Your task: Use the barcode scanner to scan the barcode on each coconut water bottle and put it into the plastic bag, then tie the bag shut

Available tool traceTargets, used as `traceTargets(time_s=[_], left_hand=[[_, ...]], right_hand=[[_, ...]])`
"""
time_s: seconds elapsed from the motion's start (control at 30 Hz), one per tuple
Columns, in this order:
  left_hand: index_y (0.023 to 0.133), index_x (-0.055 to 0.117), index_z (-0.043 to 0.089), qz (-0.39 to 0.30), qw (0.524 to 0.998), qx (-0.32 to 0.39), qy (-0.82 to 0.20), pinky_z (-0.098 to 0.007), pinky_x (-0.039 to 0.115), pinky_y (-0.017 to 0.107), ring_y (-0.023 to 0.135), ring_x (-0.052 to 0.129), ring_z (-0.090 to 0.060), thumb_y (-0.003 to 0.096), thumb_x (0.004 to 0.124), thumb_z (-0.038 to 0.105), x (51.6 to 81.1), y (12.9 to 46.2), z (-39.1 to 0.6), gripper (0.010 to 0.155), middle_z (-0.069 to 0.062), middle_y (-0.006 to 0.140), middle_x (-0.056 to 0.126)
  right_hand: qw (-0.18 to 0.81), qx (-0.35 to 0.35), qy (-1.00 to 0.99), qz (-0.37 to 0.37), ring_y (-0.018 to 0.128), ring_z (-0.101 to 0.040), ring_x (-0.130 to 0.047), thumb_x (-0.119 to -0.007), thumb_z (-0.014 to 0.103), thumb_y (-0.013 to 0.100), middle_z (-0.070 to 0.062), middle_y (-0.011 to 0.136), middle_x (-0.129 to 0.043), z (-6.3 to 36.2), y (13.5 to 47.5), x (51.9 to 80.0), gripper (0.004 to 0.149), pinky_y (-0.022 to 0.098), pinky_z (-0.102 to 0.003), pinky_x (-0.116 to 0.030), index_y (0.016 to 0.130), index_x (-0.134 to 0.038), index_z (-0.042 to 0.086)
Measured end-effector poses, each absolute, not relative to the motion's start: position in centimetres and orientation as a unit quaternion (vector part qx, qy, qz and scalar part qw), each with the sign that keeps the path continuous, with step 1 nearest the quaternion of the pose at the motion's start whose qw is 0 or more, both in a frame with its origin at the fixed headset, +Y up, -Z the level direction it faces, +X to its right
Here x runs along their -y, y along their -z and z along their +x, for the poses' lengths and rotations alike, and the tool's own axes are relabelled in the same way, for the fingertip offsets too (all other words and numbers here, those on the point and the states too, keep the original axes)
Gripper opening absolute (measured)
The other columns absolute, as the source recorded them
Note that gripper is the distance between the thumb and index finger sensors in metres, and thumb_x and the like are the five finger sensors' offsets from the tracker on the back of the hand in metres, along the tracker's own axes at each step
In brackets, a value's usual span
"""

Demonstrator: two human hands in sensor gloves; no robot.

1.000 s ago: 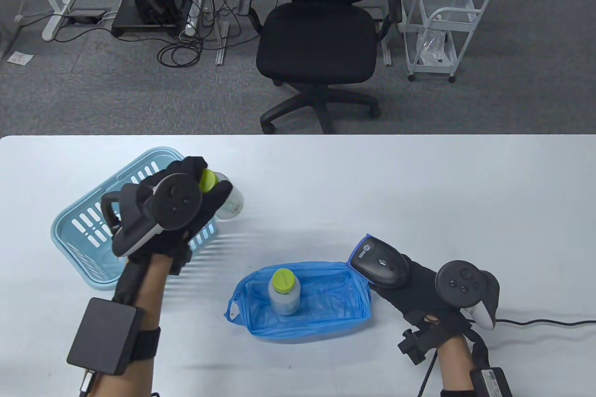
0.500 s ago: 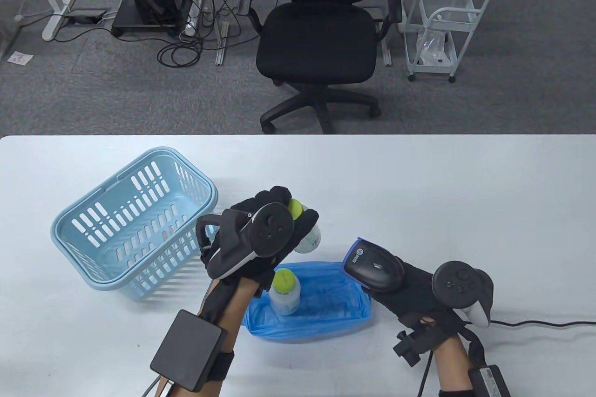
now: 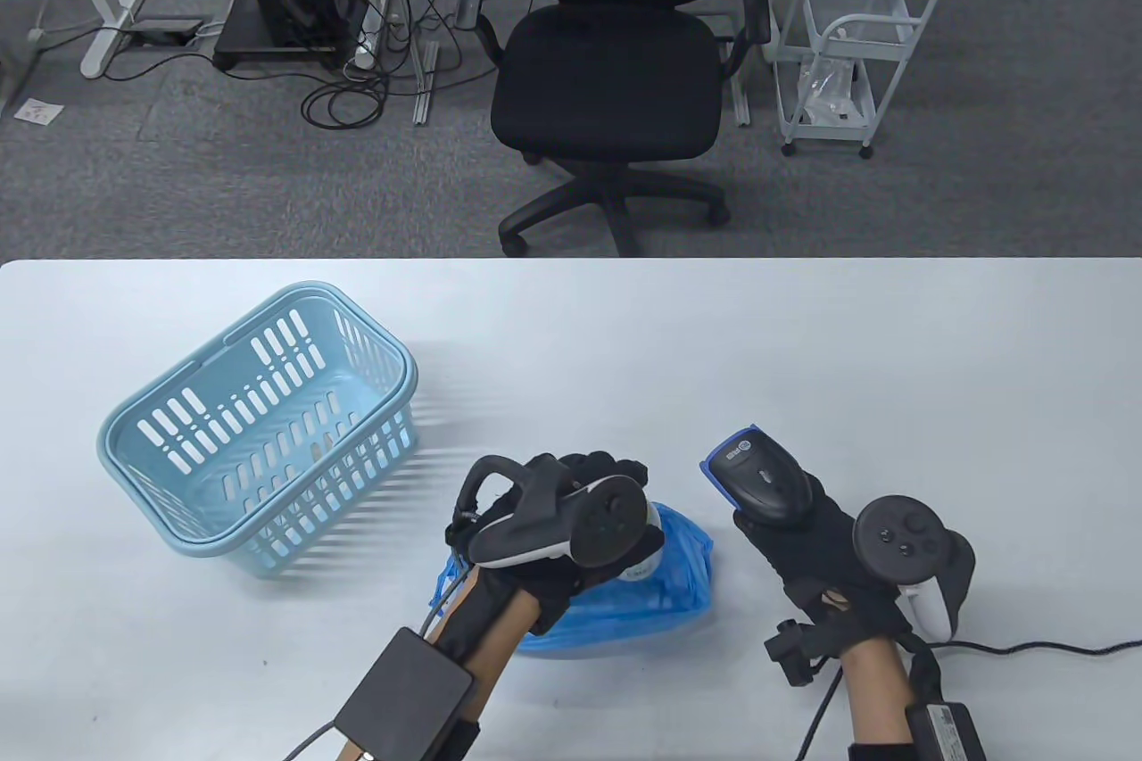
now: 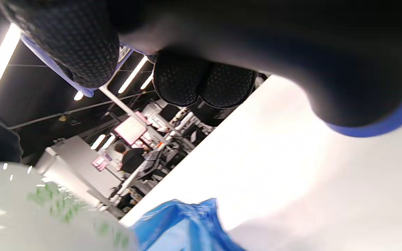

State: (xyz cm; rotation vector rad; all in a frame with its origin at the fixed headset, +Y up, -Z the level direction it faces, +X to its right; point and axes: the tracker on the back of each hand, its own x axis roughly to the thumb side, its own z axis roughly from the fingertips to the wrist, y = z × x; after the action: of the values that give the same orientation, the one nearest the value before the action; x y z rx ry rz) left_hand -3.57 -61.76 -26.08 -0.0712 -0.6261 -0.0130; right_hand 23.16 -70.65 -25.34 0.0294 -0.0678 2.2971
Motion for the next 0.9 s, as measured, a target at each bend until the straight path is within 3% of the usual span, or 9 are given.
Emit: traceTargets(time_s=[0.2, 0.4, 0.5, 0.67, 0.9], left_hand=[[0.114, 0.071, 0.02, -0.059, 0.949, 0.302, 0.063, -0.057, 0.077, 0.067, 0.078, 0.096, -0.021, 0.0608, 0.082, 0.062, 64.9, 26.4, -2.2, 0.068, 0.0, 0.099, 0.088], [0.115, 0.068, 0.02, -0.069, 0.952, 0.291, 0.057, -0.057, 0.075, 0.068, 0.079, 0.095, -0.021, 0.0609, 0.081, 0.062, 66.0, 26.8, -2.4, 0.07, 0.0, 0.101, 0.086], [0.123, 0.05, 0.02, -0.067, 0.951, 0.293, 0.072, -0.062, 0.065, 0.076, 0.101, 0.081, -0.029, 0.0617, 0.071, 0.068, 65.6, 26.1, -2.9, 0.081, -0.002, 0.118, 0.069], [0.127, 0.041, 0.024, 0.038, 0.964, 0.261, 0.029, -0.069, 0.048, 0.081, 0.121, 0.054, -0.038, 0.0663, 0.063, 0.062, 63.8, 23.8, -7.6, 0.075, -0.005, 0.131, 0.048], [0.128, 0.031, 0.024, 0.024, 0.989, 0.147, -0.004, -0.067, 0.037, 0.083, 0.125, 0.031, -0.039, 0.0687, 0.061, 0.058, 66.2, 22.1, -16.5, 0.075, -0.006, 0.135, 0.028]], right_hand=[[0.4, 0.018, -0.916, 0.001, 0.077, -0.026, -0.095, -0.085, 0.045, 0.054, 0.003, 0.081, -0.089, 23.2, 25.5, 71.1, 0.057, 0.066, -0.056, -0.074, 0.098, -0.065, 0.013], [0.389, 0.011, -0.921, 0.004, 0.077, -0.025, -0.095, -0.085, 0.045, 0.054, 0.003, 0.081, -0.09, 22.9, 25.6, 71.2, 0.055, 0.066, -0.056, -0.075, 0.097, -0.066, 0.015], [0.387, 0.011, -0.922, 0.001, 0.078, -0.026, -0.095, -0.084, 0.045, 0.054, 0.002, 0.082, -0.089, 22.9, 25.6, 71.2, 0.056, 0.066, -0.056, -0.075, 0.097, -0.066, 0.014], [0.385, 0.02, -0.923, -0.019, 0.079, -0.027, -0.094, -0.085, 0.044, 0.054, 0.002, 0.083, -0.089, 23.2, 25.6, 70.7, 0.056, 0.066, -0.057, -0.074, 0.097, -0.066, 0.014], [0.324, 0.034, -0.939, -0.114, 0.083, -0.028, -0.092, -0.087, 0.049, 0.052, 0.002, 0.086, -0.089, 25.6, 28.3, 68.6, 0.052, 0.069, -0.057, -0.072, 0.095, -0.074, 0.022]])
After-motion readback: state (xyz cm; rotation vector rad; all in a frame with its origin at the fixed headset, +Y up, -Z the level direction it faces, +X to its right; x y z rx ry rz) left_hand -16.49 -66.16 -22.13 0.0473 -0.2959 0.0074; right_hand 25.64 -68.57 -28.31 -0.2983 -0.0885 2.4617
